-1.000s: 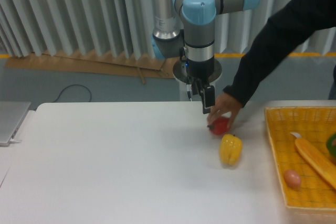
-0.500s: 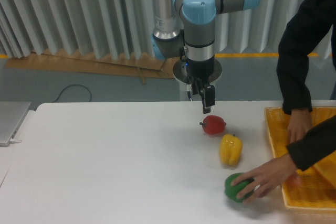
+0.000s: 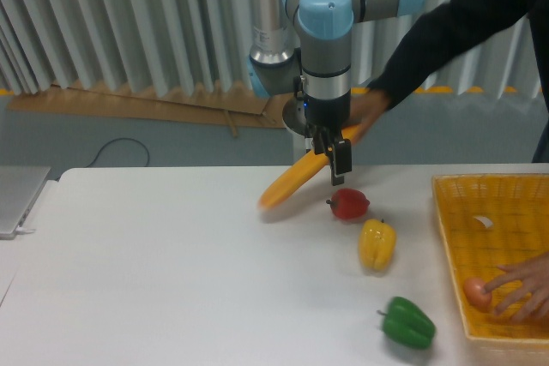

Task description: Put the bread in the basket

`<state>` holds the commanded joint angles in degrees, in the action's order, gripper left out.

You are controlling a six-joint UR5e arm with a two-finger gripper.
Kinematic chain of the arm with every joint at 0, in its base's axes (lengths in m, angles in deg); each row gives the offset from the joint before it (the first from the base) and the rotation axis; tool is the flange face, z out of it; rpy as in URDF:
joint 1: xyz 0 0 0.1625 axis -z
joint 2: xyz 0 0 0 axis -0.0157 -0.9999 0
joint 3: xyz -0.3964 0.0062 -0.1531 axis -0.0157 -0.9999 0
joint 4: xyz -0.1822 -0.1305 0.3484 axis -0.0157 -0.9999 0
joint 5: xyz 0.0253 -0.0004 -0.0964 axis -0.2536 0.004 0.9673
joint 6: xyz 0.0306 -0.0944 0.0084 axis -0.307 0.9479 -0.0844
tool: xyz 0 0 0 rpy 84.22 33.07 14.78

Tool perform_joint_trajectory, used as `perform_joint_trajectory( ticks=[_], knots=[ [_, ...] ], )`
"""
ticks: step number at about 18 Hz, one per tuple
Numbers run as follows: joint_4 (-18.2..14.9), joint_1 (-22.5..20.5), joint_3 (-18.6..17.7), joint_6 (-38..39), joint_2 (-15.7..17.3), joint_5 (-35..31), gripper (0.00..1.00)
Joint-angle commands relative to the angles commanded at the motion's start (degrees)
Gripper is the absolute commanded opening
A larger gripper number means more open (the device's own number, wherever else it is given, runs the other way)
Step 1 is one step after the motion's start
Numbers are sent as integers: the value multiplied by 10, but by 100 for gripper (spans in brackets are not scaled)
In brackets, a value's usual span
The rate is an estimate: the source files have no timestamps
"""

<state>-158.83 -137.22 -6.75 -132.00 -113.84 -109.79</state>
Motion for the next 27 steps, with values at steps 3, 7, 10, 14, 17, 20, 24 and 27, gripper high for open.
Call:
perform_joint_trajectory(
  ticks=[3, 7, 10, 14, 17, 20, 24, 27],
  knots=[
    [-2, 1, 1, 3, 0, -1, 100],
    [-2, 1, 2, 4, -1, -1, 100],
    [-2, 1, 2, 4, -1, -2, 100],
    [-2, 1, 2, 3, 0, -1, 100],
    [-2, 1, 2, 4, 0, -2, 100],
    [-2, 1, 2, 3, 1, -1, 100],
    [-2, 1, 2, 11, -1, -1, 100],
    [1, 2, 2, 60, -8, 0, 100]
  ],
)
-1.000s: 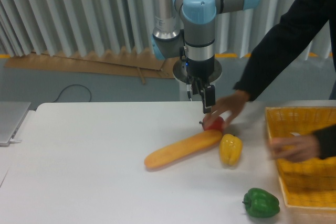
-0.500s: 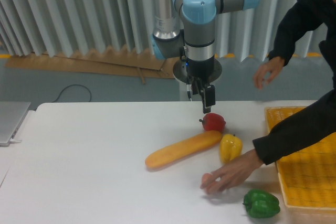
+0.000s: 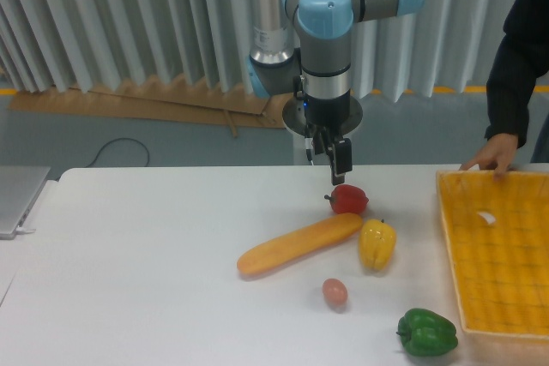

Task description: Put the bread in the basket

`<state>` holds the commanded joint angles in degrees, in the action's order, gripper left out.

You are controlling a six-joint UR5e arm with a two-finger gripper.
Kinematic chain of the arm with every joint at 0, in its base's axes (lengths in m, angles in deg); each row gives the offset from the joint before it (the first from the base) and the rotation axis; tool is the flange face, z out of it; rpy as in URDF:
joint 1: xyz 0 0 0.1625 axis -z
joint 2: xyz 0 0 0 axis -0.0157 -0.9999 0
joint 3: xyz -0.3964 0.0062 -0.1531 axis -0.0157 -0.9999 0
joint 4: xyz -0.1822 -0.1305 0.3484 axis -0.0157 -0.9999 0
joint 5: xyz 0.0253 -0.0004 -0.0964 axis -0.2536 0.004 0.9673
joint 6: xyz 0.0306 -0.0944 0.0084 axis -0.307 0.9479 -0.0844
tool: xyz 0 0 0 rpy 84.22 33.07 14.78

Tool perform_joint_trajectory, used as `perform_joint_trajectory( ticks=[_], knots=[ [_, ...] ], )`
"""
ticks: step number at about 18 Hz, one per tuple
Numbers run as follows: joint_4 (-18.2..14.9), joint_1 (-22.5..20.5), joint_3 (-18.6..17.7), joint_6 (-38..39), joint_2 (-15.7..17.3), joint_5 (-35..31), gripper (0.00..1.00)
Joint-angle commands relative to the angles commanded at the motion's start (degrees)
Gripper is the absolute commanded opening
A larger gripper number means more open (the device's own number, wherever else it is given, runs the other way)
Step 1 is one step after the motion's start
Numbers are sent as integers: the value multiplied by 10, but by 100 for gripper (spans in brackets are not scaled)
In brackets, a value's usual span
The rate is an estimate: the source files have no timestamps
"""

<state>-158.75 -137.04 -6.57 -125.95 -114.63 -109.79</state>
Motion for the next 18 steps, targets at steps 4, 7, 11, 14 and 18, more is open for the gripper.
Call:
perform_joint_trajectory(
  ticks=[4, 7, 11, 14, 18],
  knots=[
    [11, 1, 3, 2, -1, 1, 100],
    [14, 3, 2, 9, -4, 1, 100],
    [34, 25, -2, 75, -21, 0, 100],
    [80, 50, -8, 112, -43, -2, 100],
    [86, 59, -2, 106, -68, -3, 100]
  ],
)
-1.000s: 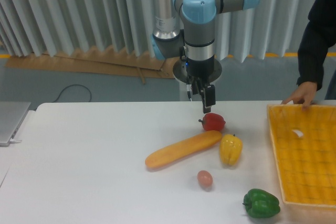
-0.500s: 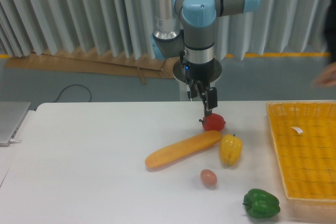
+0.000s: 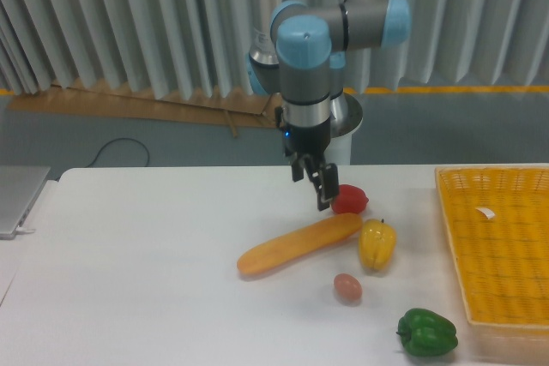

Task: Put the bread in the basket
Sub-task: 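Lower the open gripper down onto the middle of the orange bread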

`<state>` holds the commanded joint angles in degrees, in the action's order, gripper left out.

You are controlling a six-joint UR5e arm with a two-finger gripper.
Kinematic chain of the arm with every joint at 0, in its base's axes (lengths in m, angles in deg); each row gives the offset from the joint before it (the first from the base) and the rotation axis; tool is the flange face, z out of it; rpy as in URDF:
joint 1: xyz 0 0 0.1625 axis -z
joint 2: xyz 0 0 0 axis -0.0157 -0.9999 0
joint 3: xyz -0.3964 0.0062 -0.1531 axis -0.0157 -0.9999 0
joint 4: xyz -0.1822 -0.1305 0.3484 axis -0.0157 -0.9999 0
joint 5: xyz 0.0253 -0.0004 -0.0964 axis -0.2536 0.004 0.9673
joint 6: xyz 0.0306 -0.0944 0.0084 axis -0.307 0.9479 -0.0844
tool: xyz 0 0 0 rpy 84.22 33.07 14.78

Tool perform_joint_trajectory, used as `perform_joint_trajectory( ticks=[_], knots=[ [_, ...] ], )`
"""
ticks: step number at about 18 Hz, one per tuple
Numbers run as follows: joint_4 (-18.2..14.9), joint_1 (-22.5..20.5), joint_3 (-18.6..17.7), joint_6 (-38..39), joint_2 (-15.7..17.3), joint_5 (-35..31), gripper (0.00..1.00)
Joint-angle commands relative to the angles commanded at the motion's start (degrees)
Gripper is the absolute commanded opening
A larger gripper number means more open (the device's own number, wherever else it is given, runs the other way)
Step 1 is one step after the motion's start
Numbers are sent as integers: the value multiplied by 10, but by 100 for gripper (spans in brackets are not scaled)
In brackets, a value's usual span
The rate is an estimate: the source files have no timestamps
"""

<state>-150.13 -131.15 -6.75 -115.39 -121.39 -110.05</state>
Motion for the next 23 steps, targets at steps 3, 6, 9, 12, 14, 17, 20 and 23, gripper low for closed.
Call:
perform_joint_trajectory(
  ticks=[3, 6, 9, 12, 14, 17, 20, 23],
  knots=[
    [1, 2, 13, 2, -19, -4, 100],
    [2, 2, 18, -1, -21, -16, 100],
    [-1, 1, 23, 0, -24, -27, 100],
    [1, 0, 15, 0, -28, -26, 100],
    [2, 0, 15, -1, -34, -26, 100],
    [13, 1, 9, 1, -40, -28, 100],
    [57, 8, 0, 11, -48, -45, 100],
    [62, 11, -21, 13, -47, -46, 100]
  ],
)
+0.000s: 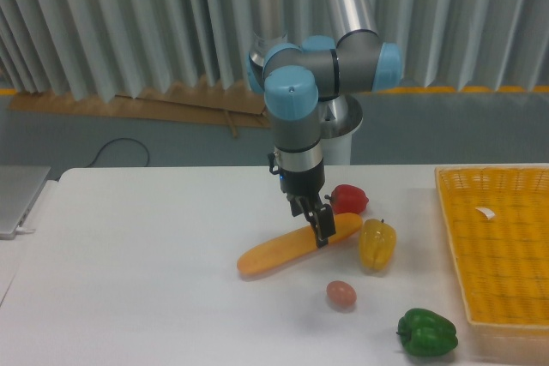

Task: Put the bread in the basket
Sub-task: 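Lower the open gripper down onto the middle of the orange bread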

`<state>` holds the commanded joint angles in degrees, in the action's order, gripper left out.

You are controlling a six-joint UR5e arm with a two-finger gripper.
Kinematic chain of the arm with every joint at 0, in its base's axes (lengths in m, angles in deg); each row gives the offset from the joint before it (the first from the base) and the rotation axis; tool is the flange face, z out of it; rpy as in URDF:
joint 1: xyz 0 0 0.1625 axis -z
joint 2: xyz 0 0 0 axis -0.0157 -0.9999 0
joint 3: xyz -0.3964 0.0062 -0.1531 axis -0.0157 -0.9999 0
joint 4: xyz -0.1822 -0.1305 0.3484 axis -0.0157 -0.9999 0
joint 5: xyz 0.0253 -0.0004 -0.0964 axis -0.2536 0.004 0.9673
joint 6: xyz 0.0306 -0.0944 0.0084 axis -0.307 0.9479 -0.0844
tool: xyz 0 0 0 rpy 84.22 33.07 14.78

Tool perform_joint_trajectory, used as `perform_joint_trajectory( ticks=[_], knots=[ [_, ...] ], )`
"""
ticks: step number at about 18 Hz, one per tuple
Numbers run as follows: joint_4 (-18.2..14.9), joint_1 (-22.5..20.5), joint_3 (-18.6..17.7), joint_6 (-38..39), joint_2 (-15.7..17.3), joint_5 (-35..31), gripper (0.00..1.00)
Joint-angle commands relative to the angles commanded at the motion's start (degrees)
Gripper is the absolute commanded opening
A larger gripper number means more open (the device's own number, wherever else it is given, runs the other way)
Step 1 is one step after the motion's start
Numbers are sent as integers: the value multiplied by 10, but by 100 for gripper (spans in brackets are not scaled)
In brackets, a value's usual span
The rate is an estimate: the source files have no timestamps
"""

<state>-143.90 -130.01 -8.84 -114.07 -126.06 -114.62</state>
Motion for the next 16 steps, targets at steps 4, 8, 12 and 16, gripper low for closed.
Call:
perform_joint_trajectory(
  ticks=[4, 8, 12, 16],
  knots=[
    [22, 11, -25, -1, -4, -24, 100],
    [39, 25, -34, 2, -22, -52, 100],
    [57, 35, -34, 17, -37, -55, 100],
    [56, 40, -34, 29, -38, -60, 100]
  ],
)
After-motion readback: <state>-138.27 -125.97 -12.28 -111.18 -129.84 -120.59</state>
